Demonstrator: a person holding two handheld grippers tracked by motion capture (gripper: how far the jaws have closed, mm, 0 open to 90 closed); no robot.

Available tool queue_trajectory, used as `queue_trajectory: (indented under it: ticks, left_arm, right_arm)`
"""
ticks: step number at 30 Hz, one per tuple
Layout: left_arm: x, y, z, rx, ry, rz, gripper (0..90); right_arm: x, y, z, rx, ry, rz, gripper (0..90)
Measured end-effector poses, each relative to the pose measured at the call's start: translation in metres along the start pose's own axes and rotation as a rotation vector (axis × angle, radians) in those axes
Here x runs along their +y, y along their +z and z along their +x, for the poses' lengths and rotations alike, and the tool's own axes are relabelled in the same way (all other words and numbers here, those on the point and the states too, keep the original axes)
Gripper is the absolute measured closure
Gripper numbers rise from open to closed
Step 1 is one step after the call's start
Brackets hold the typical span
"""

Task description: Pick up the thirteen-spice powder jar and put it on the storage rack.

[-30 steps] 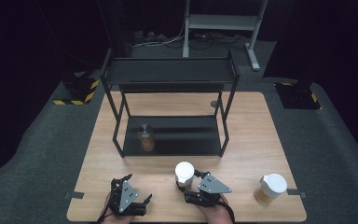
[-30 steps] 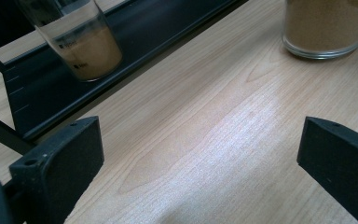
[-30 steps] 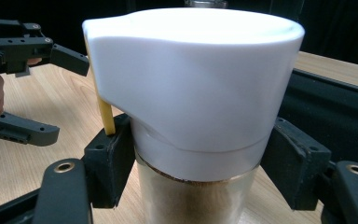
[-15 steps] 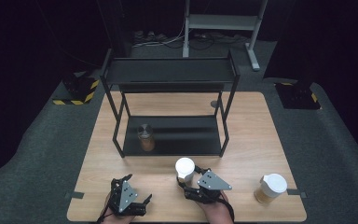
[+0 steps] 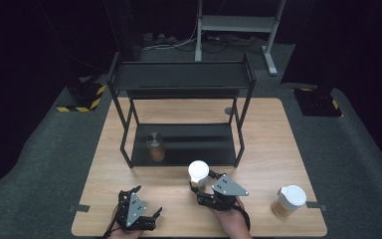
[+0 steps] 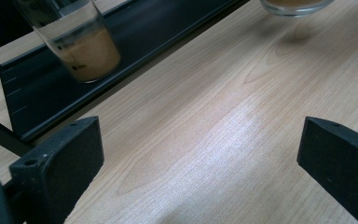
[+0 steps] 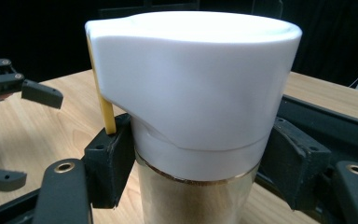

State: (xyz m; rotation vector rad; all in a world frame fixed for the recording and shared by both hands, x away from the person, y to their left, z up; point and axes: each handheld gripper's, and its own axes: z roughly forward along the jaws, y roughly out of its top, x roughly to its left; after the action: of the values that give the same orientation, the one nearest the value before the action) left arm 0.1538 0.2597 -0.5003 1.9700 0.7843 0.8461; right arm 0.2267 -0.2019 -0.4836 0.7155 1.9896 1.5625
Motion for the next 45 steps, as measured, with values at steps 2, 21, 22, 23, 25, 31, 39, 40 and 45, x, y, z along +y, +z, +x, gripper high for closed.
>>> queue_trajectory:
  ticks: [2,21,22,23,25,31,39,40,45]
  left_arm:
    - [0.000,0.000,0.000,0.000,0.000,0.000,0.8]
    - [-0.001,-0.001,0.001,-0.004,0.001,-0.006,0.8]
    - [-0.001,-0.001,0.001,-0.004,0.001,-0.006,0.8]
    - [-0.001,-0.001,0.001,-0.004,0.001,-0.006,0.8]
    - [-0.002,-0.001,0.002,-0.005,-0.004,-0.009,0.8]
    - [-0.002,-0.001,0.002,-0.006,-0.006,-0.011,0.7]
    - [-0.003,-0.002,0.003,-0.009,-0.011,-0.018,0.8]
    - [-0.003,-0.002,0.003,-0.009,-0.011,-0.018,0.8]
    - [-0.004,-0.002,0.003,-0.010,-0.011,-0.022,0.7]
  right_arm:
    - [0.001,0.001,-0.001,-0.001,0.002,-0.001,30.1]
    - [0.017,0.013,-0.010,-0.035,0.013,-0.021,30.0]
    - [0.018,0.014,-0.010,-0.038,0.013,-0.023,30.0]
    - [0.019,0.015,-0.011,-0.039,0.012,-0.024,30.0]
    - [0.020,0.017,-0.012,-0.041,0.010,-0.027,30.0]
    - [0.024,0.023,-0.015,-0.053,0.012,-0.028,30.0]
    - [0.029,0.033,-0.019,-0.069,0.009,-0.029,30.0]
    - [0.029,0.035,-0.019,-0.071,0.010,-0.030,30.1]
    - [0.031,0.040,-0.021,-0.076,0.013,-0.032,30.0]
